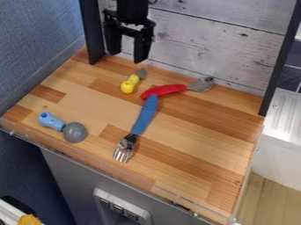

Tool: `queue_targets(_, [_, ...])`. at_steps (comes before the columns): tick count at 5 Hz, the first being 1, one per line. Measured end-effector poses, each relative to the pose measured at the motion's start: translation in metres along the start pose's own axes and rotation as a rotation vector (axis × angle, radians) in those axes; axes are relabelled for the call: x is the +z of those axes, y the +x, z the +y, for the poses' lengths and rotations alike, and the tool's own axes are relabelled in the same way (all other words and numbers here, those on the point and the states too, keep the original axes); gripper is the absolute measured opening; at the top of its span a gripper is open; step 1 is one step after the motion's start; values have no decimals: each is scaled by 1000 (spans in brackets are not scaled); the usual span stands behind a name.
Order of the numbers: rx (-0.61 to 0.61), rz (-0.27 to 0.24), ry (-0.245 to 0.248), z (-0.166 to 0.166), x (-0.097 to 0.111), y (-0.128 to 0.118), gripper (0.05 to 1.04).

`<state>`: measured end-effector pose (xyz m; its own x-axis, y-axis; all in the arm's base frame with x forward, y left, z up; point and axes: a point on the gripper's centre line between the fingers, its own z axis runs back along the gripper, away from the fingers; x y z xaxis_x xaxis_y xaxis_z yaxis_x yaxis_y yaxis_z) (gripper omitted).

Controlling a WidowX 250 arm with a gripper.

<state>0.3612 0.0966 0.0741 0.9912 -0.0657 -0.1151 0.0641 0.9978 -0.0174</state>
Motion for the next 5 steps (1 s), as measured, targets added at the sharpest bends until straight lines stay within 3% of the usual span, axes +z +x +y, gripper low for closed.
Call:
queue_targets(2, [35, -20, 4, 0, -30, 0, 1000])
queue_targets(4, [-120, -21, 15, -10, -53, 12, 998])
queue_targets(5, [-177, -29, 22, -13, -55, 22, 996])
